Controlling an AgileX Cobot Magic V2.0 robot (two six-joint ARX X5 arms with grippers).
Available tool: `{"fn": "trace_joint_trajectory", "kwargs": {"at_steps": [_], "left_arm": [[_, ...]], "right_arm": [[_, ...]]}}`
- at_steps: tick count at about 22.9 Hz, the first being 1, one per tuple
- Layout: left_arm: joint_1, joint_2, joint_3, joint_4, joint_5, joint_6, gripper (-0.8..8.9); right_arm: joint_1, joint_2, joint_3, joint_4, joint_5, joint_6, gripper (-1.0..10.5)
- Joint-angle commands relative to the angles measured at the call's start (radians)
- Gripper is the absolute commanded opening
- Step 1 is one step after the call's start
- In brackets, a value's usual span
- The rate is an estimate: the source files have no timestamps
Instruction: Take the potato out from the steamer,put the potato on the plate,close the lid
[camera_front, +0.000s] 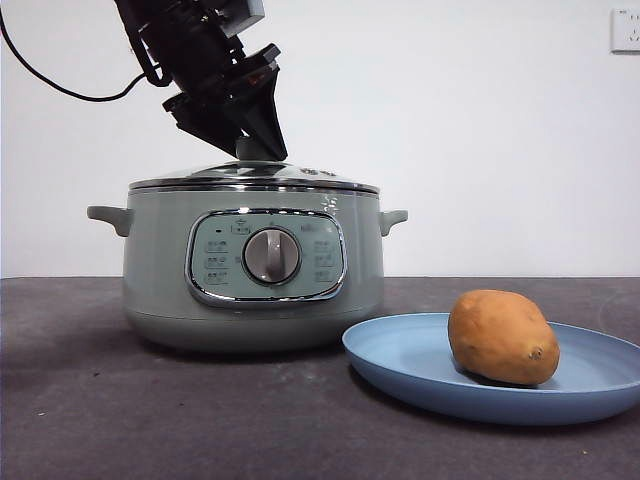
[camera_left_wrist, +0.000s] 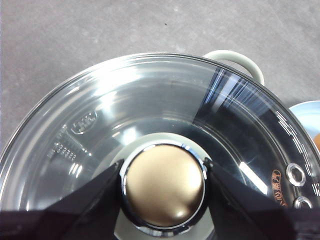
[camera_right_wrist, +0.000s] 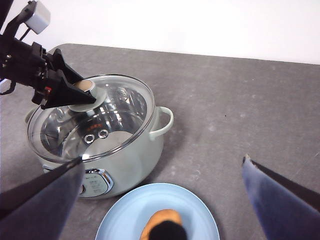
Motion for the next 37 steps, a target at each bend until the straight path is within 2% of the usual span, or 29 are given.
{"fn": "trace_joint_trajectory", "kwargs": {"at_steps": [1, 2, 3, 12, 16, 21, 25, 29, 31, 33, 35, 37], "left_arm": [[-0.004, 0.000, 0.008, -0.006, -0.001, 0.002, 4.70], [-0.004, 0.000, 0.008, -0.006, -0.001, 0.000, 5.36], [-0.004, 0.000, 0.008, -0.005, 0.000, 0.001, 5.44], [-0.004, -0.034, 0.008, -0.013, -0.001, 0.000, 5.43], [-0.004, -0.095, 0.008, -0.031, 0.000, -0.031, 5.43], [-0.004, -0.217, 0.008, -0.108, 0.004, -0.072, 5.40], [-0.011, -0.337, 0.008, -0.230, 0.010, -0.089, 5.30], [-0.011, -0.446, 0.008, -0.363, 0.063, -0.102, 5.24], [-0.011, -0.489, 0.008, -0.425, 0.084, -0.102, 4.38], [-0.011, -0.526, 0.008, -0.480, 0.084, -0.102, 3.07], [-0.011, -0.555, 0.008, -0.530, 0.084, -0.102, 1.49], [-0.011, -0.577, 0.008, -0.567, 0.084, -0.101, -0.12]], "right_arm": [[0.002, 0.000, 0.005, 0.000, -0.001, 0.009, 5.7], [0.002, 0.000, 0.005, -0.003, -0.001, 0.009, 5.7], [0.002, 0.000, 0.005, -0.008, -0.001, 0.009, 5.7], [0.002, 0.000, 0.005, -0.040, -0.003, 0.009, 5.7], [0.002, 0.000, 0.005, -0.062, -0.006, 0.009, 5.7], [0.002, 0.000, 0.005, -0.096, -0.087, 0.010, 5.7], [0.002, 0.002, 0.005, -0.135, -0.166, 0.013, 5.6], [0.002, 0.008, 0.005, -0.195, -0.248, 0.031, 5.6], [0.002, 0.012, 0.005, -0.228, -0.296, 0.039, 5.5], [0.002, 0.015, 0.005, -0.257, -0.349, 0.041, 4.8], [0.002, 0.018, 0.005, -0.280, -0.395, 0.047, 3.6], [0.002, 0.021, 0.005, -0.299, -0.427, 0.046, 1.8]]}}
